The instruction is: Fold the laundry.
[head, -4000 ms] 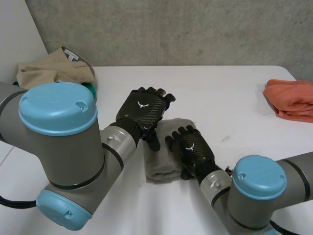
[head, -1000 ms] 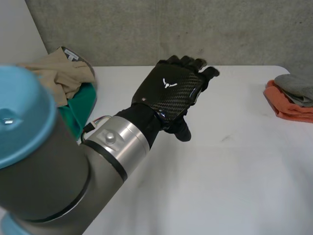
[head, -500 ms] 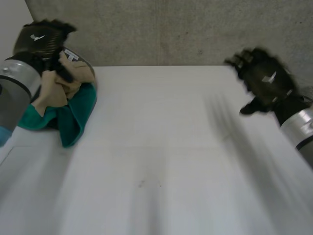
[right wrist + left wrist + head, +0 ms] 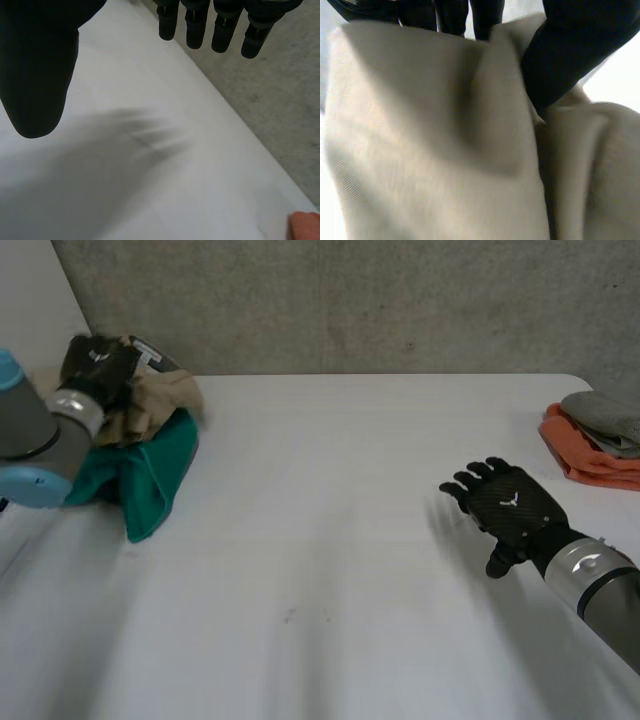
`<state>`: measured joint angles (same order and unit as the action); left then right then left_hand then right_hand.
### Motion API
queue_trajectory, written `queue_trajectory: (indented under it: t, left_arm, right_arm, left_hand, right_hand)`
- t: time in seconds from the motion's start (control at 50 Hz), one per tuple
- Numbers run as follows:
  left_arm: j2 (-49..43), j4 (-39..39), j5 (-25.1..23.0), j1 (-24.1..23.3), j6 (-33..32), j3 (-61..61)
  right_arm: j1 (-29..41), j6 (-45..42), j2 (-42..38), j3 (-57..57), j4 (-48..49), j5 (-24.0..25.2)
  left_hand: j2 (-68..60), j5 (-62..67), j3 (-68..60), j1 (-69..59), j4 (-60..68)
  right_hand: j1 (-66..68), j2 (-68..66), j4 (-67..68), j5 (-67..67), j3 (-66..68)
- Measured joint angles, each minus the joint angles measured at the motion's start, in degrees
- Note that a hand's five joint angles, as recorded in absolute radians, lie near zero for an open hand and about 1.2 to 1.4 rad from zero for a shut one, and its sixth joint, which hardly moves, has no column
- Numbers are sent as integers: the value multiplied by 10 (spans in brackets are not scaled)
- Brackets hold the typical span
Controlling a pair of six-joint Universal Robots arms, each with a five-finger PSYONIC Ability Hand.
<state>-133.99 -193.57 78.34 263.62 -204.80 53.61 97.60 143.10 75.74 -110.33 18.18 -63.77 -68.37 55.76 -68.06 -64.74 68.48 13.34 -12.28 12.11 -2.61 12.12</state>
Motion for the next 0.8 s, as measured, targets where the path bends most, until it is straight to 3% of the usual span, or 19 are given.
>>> queue_trajectory:
  t: [0.14, 0.22, 0.32, 0.44, 0.46, 0.58, 0.72, 0.8]
  left_arm:
    - [120, -10, -31, -93, 89, 86]
    - [177, -14, -92, -171, 129, 150]
    - [193, -9, -174, -249, 131, 219]
    - [182, -1, -214, -295, 99, 263]
    - [175, 7, -218, -303, 79, 272]
    - [174, 76, -212, -306, 6, 286]
    - [227, 173, -162, -301, -23, 301]
    - [284, 195, -79, -303, 33, 329]
  right_arm:
    - [-7, 6, 29, 5, 3, -34]
    - [-12, 22, 46, 9, 5, -67]
    - [-25, 55, 53, 12, 5, -84]
    - [-42, 81, 53, 15, 4, -83]
    - [-46, 85, 53, 17, 3, -82]
    - [-47, 88, 53, 25, -7, -74]
    - [-41, 88, 55, 47, -61, -53]
    - [-28, 100, 54, 64, -126, -38]
  left_hand:
    - [0, 9, 0, -4, 0]
    - [-1, 11, 0, -9, 0]
    - [-1, 12, 0, -9, 0]
    - [42, -22, 41, 25, -44]
    - [173, -146, 169, 160, -174]
    - [425, -404, 418, 398, -429]
    - [435, -418, 429, 398, -444]
    - [435, -418, 429, 398, -444]
  right_hand:
    - [0, 0, 0, 0, 0]
    - [0, 0, 0, 0, 0]
    - [0, 0, 0, 0, 0]
    - [0, 0, 0, 0, 0]
    - [0, 0, 0, 0, 0]
    - [0, 0, 0, 0, 0]
    - [0, 0, 0, 0, 0]
    - [0, 0, 0, 0, 0]
